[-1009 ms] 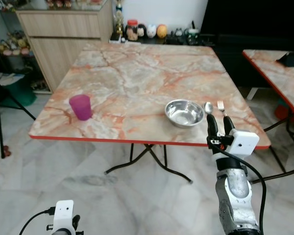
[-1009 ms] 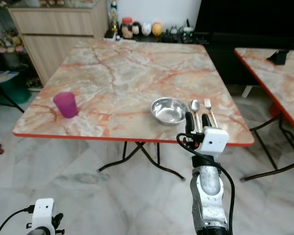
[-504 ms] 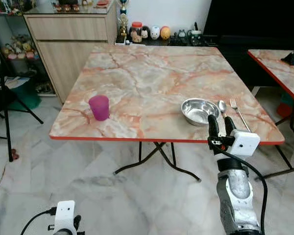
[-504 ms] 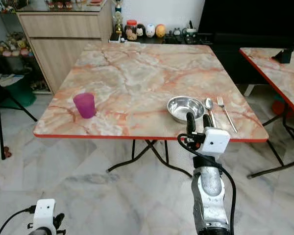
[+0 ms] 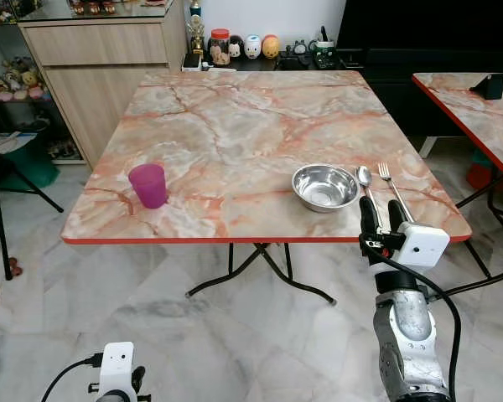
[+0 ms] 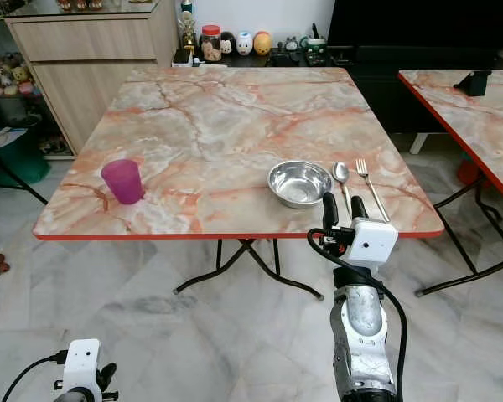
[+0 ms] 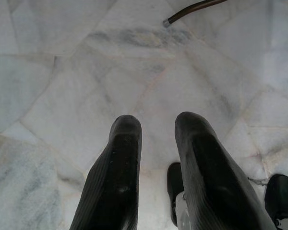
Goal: Setting the table
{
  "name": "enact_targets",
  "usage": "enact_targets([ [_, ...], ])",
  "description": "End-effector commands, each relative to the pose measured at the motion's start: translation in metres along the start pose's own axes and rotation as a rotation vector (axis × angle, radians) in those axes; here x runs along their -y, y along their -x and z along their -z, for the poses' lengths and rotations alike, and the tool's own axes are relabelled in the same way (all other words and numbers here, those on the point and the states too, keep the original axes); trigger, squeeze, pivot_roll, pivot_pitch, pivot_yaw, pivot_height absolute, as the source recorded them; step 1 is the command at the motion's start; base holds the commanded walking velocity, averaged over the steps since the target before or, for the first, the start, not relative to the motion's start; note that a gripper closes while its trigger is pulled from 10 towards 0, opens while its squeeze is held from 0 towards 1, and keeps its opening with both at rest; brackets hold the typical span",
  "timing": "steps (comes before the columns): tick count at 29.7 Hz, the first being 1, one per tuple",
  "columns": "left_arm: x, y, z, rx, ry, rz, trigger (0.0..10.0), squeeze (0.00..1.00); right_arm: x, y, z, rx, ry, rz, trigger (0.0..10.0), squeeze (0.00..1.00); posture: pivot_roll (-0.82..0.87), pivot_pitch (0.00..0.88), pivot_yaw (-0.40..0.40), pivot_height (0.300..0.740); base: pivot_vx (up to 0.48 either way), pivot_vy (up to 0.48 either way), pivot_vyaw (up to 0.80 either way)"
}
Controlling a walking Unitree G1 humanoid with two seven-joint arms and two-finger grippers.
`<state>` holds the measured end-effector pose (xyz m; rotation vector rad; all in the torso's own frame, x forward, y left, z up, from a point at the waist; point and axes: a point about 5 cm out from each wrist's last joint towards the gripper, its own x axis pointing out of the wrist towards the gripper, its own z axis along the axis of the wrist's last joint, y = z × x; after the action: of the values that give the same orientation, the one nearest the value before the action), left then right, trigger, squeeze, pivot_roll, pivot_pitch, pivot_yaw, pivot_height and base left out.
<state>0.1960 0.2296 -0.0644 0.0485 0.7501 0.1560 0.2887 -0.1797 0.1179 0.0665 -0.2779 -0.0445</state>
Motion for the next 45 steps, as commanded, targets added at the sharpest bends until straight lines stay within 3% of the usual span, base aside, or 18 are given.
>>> enact_targets([
  [1, -0.001, 0.0, 0.001, -0.005, -0.008, 0.001, 10.0, 0.0, 0.002, 0.0, -0.001, 0.006, -0.003, 0.011, 10.0, 0.0, 0.02, 0.0, -0.016, 0.724, 0.0, 0.0, 0.0],
  [12, -0.001, 0.001, 0.002, -0.007, -0.011, 0.001, 10.0, 0.0, 0.003, 0.0, -0.001, 0.006, -0.001, 0.014, 10.0, 0.0, 0.02, 0.0, -0.017, 0.724, 0.138, 0.0, 0.0],
  [30, -0.012, 0.001, 0.0, 0.0, -0.006, -0.035, 10.0, 0.0, 0.002, -0.001, 0.002, -0.01, -0.002, -0.007, 10.0, 0.0, 0.04, 0.0, -0.037, 0.724, 0.381, 0.0, 0.0],
  [45, -0.004, 0.002, 0.004, -0.012, -0.012, -0.012, 10.0, 0.0, 0.009, 0.006, 0.002, -0.022, -0.03, 0.038, 10.0, 0.0, 0.03, 0.0, -0.032, 0.724, 0.115, 0.0, 0.0],
])
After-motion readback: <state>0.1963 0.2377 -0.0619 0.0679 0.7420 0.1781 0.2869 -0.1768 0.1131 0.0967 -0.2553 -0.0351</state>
